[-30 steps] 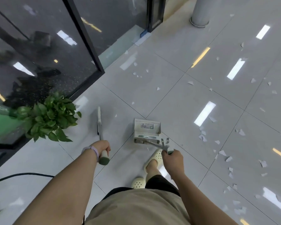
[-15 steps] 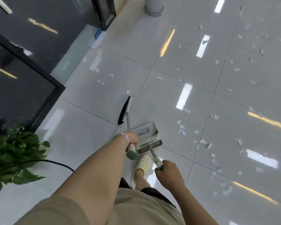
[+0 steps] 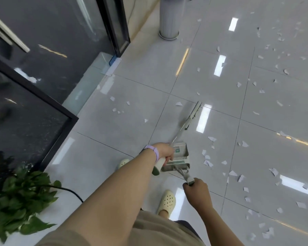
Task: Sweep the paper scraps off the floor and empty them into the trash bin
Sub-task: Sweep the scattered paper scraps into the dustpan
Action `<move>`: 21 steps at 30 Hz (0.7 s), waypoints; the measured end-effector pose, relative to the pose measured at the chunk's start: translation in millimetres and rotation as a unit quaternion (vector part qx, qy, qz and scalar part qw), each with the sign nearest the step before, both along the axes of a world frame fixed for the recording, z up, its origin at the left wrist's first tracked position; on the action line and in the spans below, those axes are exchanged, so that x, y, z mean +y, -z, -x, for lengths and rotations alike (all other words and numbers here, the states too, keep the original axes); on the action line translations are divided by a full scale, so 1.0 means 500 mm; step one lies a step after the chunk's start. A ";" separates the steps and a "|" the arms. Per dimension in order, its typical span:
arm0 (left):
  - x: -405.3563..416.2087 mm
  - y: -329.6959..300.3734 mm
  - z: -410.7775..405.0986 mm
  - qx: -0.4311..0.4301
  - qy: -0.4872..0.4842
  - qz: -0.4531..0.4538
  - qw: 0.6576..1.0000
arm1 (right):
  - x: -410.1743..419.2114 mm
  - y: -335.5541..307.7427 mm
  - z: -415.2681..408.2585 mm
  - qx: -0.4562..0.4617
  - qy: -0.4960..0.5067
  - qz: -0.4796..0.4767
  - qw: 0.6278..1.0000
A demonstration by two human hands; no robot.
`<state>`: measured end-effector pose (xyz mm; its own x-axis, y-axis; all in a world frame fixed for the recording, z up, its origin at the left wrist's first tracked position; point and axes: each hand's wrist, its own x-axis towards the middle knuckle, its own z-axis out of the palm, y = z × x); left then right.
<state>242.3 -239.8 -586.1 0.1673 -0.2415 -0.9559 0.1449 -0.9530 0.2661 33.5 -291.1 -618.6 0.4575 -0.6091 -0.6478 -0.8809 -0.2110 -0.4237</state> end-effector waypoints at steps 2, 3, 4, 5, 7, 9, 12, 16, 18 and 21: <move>0.045 0.009 -0.089 -0.039 0.016 -0.018 0.999 | 0.016 0.006 -0.067 0.000 0.003 -0.001 1.000; 0.071 0.015 -0.137 -0.060 0.025 -0.029 0.997 | 0.027 0.009 -0.103 0.001 0.000 0.000 1.000; 0.097 0.016 -0.184 -0.070 0.029 -0.034 0.997 | 0.040 0.010 -0.142 0.003 -0.006 0.002 1.000; 0.124 0.013 -0.233 -0.086 0.029 -0.030 0.995 | 0.054 0.009 -0.183 0.005 -0.013 0.000 1.000; 0.178 0.006 -0.328 -0.111 0.049 -0.041 0.992 | 0.083 0.002 -0.264 0.008 -0.022 -0.009 1.000; 0.232 0.007 -0.432 -0.127 0.067 -0.076 0.987 | 0.109 -0.004 -0.343 0.011 -0.036 -0.010 0.999; 0.309 0.057 -0.575 -0.155 0.148 -0.189 0.958 | 0.140 -0.006 -0.447 0.012 -0.054 -0.002 0.998; 0.383 0.028 -0.699 -0.185 0.188 -0.230 0.937 | 0.186 -0.007 -0.536 0.012 -0.030 -0.009 0.999; 0.402 0.034 -0.758 -0.198 0.222 -0.225 0.928 | 0.208 -0.009 -0.563 0.009 -0.023 -0.019 1.000; 0.418 0.059 -0.820 -0.184 0.210 -0.233 0.932 | 0.227 -0.015 -0.594 0.017 -0.029 -0.027 0.999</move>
<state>652.4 -31.0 -615.6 0.4879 0.0670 -0.8703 -0.2869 -0.9294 -0.2323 330.4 -177.4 -611.3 0.4687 -0.5449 -0.6953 -0.8817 -0.2402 -0.4061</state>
